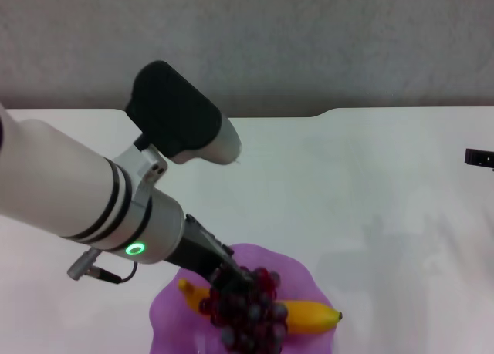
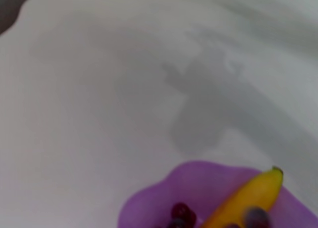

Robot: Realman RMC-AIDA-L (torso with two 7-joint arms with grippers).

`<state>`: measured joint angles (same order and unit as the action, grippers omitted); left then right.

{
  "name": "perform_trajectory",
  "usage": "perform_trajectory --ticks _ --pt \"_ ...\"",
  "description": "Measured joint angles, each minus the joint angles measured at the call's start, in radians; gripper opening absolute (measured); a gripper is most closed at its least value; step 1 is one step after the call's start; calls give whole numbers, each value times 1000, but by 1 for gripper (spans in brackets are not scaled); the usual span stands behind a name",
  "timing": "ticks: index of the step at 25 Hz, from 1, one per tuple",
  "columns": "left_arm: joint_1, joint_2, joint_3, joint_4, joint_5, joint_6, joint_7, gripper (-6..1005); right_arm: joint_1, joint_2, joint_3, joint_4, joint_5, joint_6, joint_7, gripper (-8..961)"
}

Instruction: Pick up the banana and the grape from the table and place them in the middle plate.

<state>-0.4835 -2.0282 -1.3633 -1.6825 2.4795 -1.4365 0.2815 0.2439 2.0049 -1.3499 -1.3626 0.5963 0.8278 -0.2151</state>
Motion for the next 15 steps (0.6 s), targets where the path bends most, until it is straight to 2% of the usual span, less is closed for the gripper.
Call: perform_trajectory --ticks 6,9,12,15 --pt "46 2 -19 -81 8 24 4 536 0 0 0 2 -1 2 -1 877" --pt "73 1 -21 -133 53 42 1 602 2 0 0 6 -1 2 -1 877" --pt "106 0 -22 -191 89 85 -3 667 4 0 0 7 -1 2 -1 877" --pt "129 1 -32 -228 97 166 3 786 5 0 0 7 -1 2 -3 877"
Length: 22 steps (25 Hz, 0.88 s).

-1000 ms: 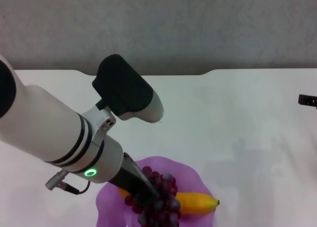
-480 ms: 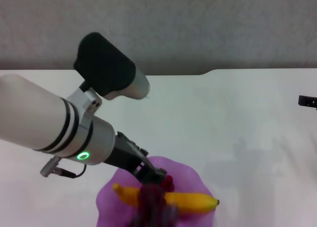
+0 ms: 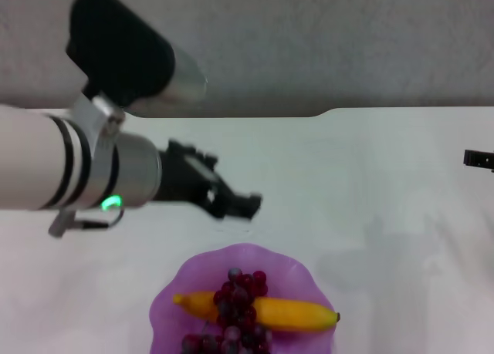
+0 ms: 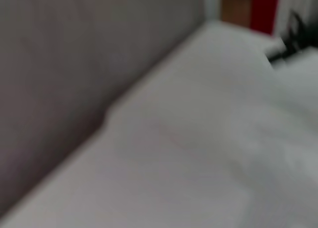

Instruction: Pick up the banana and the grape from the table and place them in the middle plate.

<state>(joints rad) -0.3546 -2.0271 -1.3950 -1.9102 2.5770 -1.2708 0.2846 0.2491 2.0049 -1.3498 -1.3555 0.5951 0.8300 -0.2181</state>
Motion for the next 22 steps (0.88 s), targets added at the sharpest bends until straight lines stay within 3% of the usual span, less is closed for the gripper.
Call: perform_trajectory --ticks 2,9,17,22 --pt "13 0 -16 -6 15 91 7 865 2 0 0 0 0 0 -5 877" --pt "55 -2 -118 64 28 447 47 860 6 3 0 -7 1 -29 -23 877" --pt "138 -3 -182 251 22 914 56 858 3 4 0 16 13 -124 -55 877" --pt "140 -5 -268 402 12 1019 37 856 7 4 -7 83 57 -231 -101 877"
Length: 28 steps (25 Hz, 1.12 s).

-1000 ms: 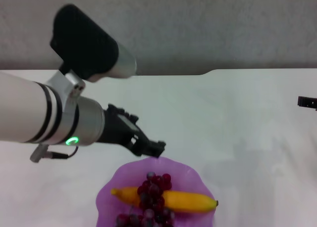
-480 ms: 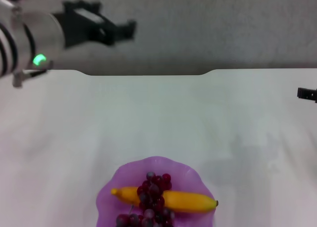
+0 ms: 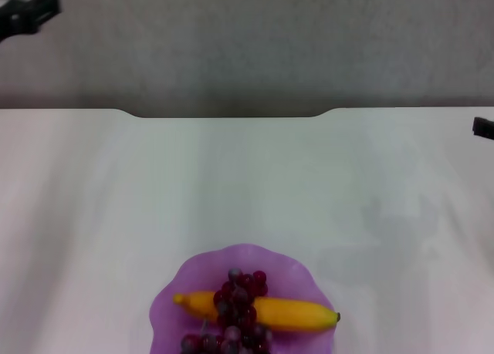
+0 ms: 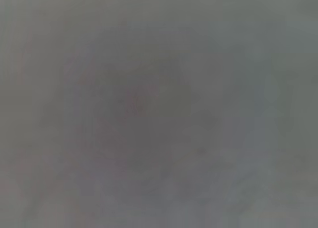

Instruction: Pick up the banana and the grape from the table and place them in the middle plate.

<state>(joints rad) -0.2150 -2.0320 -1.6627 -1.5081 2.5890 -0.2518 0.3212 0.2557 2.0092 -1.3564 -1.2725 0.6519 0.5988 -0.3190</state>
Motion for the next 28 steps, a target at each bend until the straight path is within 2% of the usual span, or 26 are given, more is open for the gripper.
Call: perform_trajectory --ticks 5,15,22,28 --pt "-2 1 -78 109 -65 28 -3 855 1 -1 -3 91 136 -131 -125 877" --pt "35 2 -83 234 -79 145 2 853 0 -1 -30 213 249 -306 -268 877" --pt "38 3 -72 293 -80 170 -4 851 0 1 -68 230 254 -355 -276 877" --pt "36 3 -72 296 -80 165 -4 850 0 2 -81 231 259 -359 -271 877"
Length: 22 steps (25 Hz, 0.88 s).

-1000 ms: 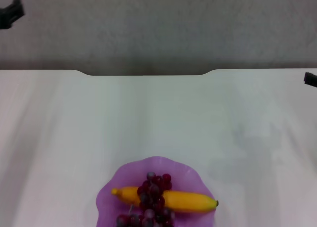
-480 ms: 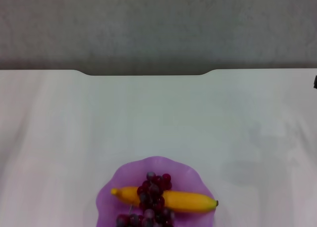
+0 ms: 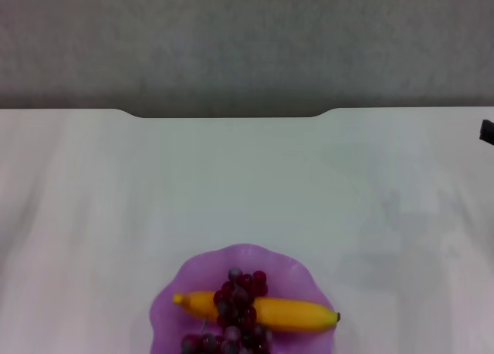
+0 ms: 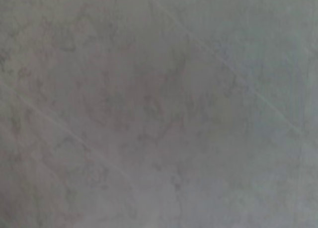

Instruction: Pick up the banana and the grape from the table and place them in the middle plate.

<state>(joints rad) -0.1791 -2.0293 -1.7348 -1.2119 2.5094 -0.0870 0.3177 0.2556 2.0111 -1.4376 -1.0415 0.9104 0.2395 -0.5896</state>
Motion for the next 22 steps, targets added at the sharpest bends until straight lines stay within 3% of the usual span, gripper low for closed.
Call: perform_trajectory --ticks 22 --pt "2 0 0 -10 -1 -33 3 847 -5 -2 12 -6 22 31 0 877"
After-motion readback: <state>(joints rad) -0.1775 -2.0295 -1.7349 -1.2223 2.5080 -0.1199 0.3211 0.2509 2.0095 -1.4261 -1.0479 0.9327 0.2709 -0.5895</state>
